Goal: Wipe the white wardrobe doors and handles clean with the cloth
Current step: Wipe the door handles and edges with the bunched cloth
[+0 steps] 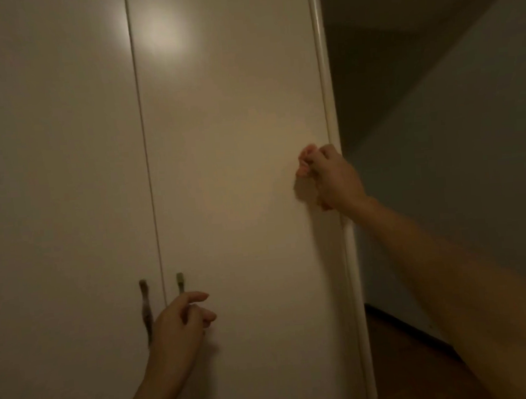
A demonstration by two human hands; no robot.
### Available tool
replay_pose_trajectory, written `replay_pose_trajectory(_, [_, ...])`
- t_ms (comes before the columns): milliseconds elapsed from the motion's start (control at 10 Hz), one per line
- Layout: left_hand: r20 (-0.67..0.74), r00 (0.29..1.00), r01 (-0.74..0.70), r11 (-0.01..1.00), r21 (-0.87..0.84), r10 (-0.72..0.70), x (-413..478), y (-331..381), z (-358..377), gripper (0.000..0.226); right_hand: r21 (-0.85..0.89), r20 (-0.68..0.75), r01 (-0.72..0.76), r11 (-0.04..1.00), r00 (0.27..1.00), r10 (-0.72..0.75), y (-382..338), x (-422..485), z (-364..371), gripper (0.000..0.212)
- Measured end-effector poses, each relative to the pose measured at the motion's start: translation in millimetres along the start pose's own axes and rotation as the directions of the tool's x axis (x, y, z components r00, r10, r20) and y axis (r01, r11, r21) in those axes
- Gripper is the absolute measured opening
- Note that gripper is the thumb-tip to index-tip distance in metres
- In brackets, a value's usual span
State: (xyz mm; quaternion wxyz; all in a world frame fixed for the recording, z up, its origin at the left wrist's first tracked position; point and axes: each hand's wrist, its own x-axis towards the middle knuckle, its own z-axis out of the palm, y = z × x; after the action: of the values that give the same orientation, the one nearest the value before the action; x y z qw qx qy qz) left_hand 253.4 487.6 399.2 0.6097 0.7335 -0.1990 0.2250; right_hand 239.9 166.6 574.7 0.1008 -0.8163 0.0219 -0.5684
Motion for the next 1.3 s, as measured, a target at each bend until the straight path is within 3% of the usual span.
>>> replay_pose_trajectory(200, [0.037, 0.996, -0.081, 0.997, 0.014, 0.08, 24.0, 21.8, 24.7, 0.035, -0.159, -0.033, 0.108, 0.981, 0.993, -0.115, 39.5, 44.3, 5.8, 0.035])
replay_pose_trajectory(400, [0.065, 0.99, -0.127, 0.992, -0.017, 0.128, 37.5, 33.8, 54.0, 0.036, -0.03, 0.022, 0.033, 0.999, 0.999, -0.032, 65.0, 30.6, 38.1, 0.041])
replay_pose_trajectory(600, [0.115, 0.985, -0.12, 0.99, -0.073, 0.128, 35.2, 34.0, 81.9, 0.033, -0.019, 0.082, 0.024, 1.0, 0.996, -0.022, 78.7, -32.8, 57.6, 0.043])
replay_pose_trajectory(800, [0.148, 0.983, -0.09, 0.991, -0.101, 0.105, 23.3, 26.1, 99.2, 0.035, -0.03, 0.262, -0.05, 0.998, 0.963, 0.057, 86.1, -132.3, 69.3, 0.044])
replay_pose_trajectory(900, [0.156, 0.983, -0.082, 0.991, -0.102, 0.098, 17.3, 25.9, 101.4, 0.036, -0.024, 0.395, -0.146, 0.989, 0.907, 0.144, 89.8, -191.9, 79.0, 0.041])
replay_pose_trajectory(1000, [0.163, 0.983, -0.072, 0.993, -0.095, 0.087, 10.6, 27.0, 102.4, 0.034, -0.034, 0.489, -0.153, 0.988, 0.859, 0.15, 95.4, -218.0, 80.8, 0.037])
replay_pose_trajectory(1100, [0.169, 0.982, -0.074, 0.993, -0.088, 0.089, 9.5, 28.4, 100.0, 0.035, -0.009, 0.339, -0.056, 0.998, 0.939, 0.056, 87.5, -209.9, 73.9, 0.027])
replay_pose_trajectory(1200, [0.156, 0.983, -0.086, 0.992, -0.089, 0.099, 15.3, 35.5, 91.6, 0.034, 0.252, 0.143, -0.267, 0.93, 0.961, 0.237, 70.1, -161.8, 65.8, 0.018])
replay_pose_trajectory(1300, [0.138, 0.985, -0.087, 0.992, -0.094, 0.1, 21.6, 42.5, 79.5, 0.033, 0.401, -0.023, -0.262, 0.878, 0.955, 0.296, 47.5, -106.6, 66.6, 0.03])
